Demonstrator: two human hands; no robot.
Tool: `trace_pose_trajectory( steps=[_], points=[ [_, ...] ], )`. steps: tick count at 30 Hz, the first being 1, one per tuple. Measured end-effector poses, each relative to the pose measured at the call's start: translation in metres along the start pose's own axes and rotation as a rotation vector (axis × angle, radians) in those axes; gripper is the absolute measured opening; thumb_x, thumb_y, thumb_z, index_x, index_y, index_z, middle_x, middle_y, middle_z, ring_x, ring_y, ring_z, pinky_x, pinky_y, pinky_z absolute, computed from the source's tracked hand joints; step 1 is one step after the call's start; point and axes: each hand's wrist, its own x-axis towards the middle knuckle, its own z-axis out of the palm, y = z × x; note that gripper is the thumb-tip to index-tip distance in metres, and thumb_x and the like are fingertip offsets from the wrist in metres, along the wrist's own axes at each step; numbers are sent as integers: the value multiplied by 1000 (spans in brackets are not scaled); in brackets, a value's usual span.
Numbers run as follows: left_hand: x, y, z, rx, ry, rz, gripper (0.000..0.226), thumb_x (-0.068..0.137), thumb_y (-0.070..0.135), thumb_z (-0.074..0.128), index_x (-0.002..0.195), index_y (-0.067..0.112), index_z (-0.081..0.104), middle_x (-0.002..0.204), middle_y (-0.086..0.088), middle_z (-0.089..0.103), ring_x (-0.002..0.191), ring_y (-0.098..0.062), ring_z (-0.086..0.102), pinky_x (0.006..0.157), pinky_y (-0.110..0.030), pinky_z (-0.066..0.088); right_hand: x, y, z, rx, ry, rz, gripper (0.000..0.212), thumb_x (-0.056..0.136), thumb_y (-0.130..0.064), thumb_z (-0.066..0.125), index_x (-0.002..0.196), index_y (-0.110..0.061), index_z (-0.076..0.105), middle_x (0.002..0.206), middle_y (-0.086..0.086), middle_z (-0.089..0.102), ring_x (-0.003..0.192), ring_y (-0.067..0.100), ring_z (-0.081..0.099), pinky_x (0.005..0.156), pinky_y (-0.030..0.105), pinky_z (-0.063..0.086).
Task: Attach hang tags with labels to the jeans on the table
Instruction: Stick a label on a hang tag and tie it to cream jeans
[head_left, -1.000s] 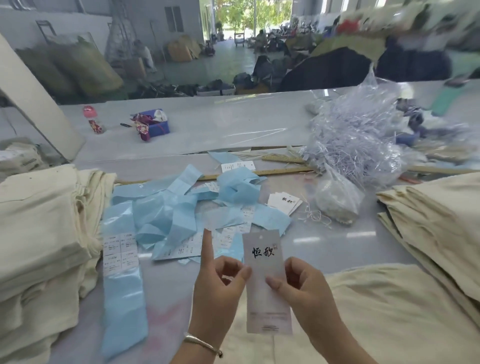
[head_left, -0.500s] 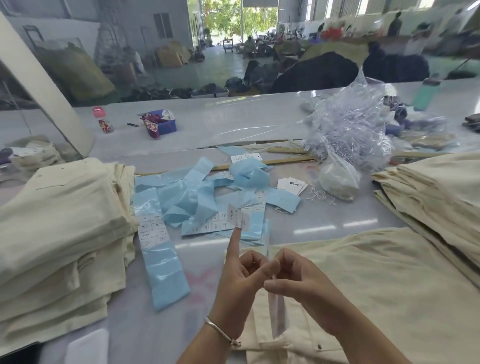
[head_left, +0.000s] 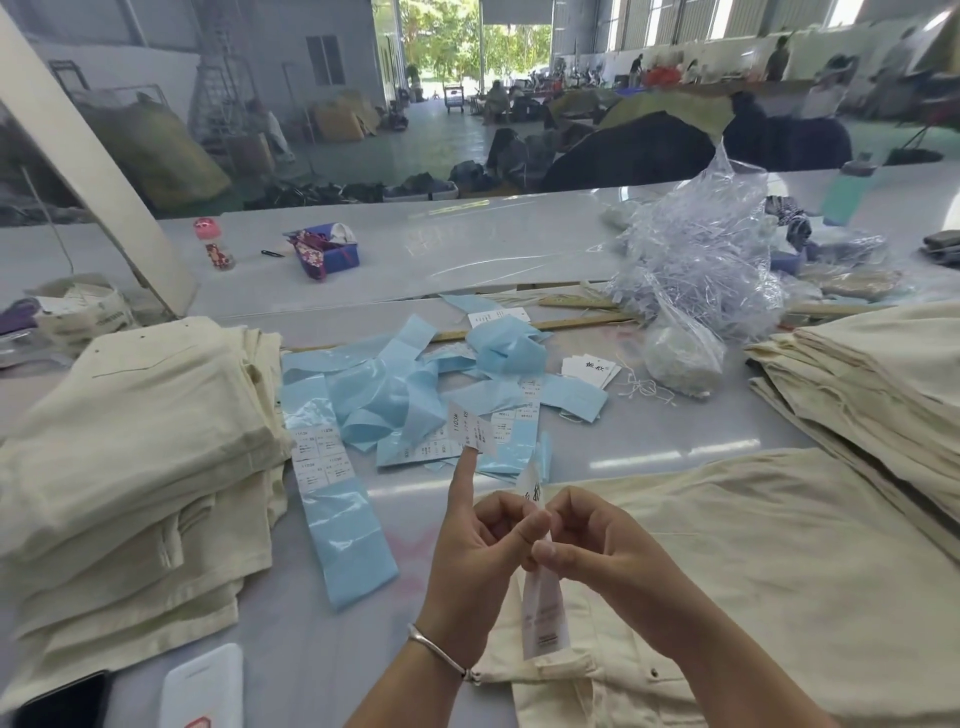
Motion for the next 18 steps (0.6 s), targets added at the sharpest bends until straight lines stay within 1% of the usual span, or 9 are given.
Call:
trace_pose_trajectory(
  steps=[2, 3, 6, 8, 10, 11, 12, 15, 18],
  points=[
    [-2, 2, 0, -2, 3, 4, 98, 72, 16, 81, 143, 37, 18, 68, -1, 61, 65, -15, 59, 67, -43, 49, -2, 0, 0, 5, -26, -8, 28, 79, -17, 71, 88, -2, 49, 81, 11, 66, 81, 17, 62, 71, 23, 49],
    [-4, 2, 0, -6, -1, 10, 97, 73, 14, 81, 144, 37, 18, 68, -2, 60, 64, -15, 58, 65, -41, 49, -3, 0, 0, 11, -37, -11, 27, 81, -17, 70, 88, -2, 49, 82, 11, 66, 81, 17, 62, 70, 22, 49],
    [-7, 4, 1, -15, -2, 34, 96, 70, 13, 75, 144, 37, 19, 67, -1, 60, 60, -11, 56, 55, -24, 48, -3, 1, -2, 35, -78, -21, 25, 83, -20, 70, 89, -5, 51, 83, 9, 64, 83, 18, 60, 71, 22, 46],
    [-9, 6, 2, -28, 0, 42, 94, 69, 14, 75, 142, 37, 20, 66, 0, 60, 58, -9, 55, 53, -21, 46, -4, 2, -3, 46, -109, -29, 25, 84, -22, 71, 89, -7, 52, 84, 8, 62, 87, 20, 58, 76, 27, 45],
    [-11, 7, 4, -36, 0, 44, 94, 69, 14, 78, 141, 39, 22, 65, 0, 60, 58, -10, 56, 53, -21, 46, -5, 3, -5, 57, -122, -35, 27, 83, -24, 72, 90, -6, 53, 87, 10, 62, 91, 23, 58, 82, 34, 44],
    [-12, 7, 4, -39, -2, 40, 96, 68, 14, 82, 139, 39, 23, 66, 0, 60, 59, -10, 56, 54, -22, 47, -5, 4, -5, 61, -123, -38, 29, 83, -24, 73, 90, -5, 53, 87, 10, 62, 91, 23, 58, 84, 35, 45],
    [-13, 7, 5, -40, -6, 37, 97, 68, 13, 84, 139, 40, 24, 66, 0, 60, 60, -10, 56, 55, -23, 48, -6, 3, -5, 59, -121, -42, 29, 82, -25, 74, 90, -5, 53, 86, 10, 63, 90, 23, 59, 84, 33, 46],
    [-14, 7, 6, -45, -20, 30, 95, 66, 8, 79, 138, 42, 26, 68, -2, 58, 65, -11, 57, 60, -25, 51, -7, 2, -4, 35, -108, -51, 31, 79, -24, 76, 89, -5, 53, 82, 3, 64, 85, 18, 59, 80, 28, 48],
    [-15, 7, 7, -52, -34, 26, 96, 67, 5, 77, 141, 39, 26, 69, -4, 57, 64, -12, 56, 59, -24, 50, -9, 0, -5, 47, -105, -51, 30, 78, -22, 76, 90, -4, 55, 82, 5, 64, 85, 19, 59, 80, 28, 48]
  ],
)
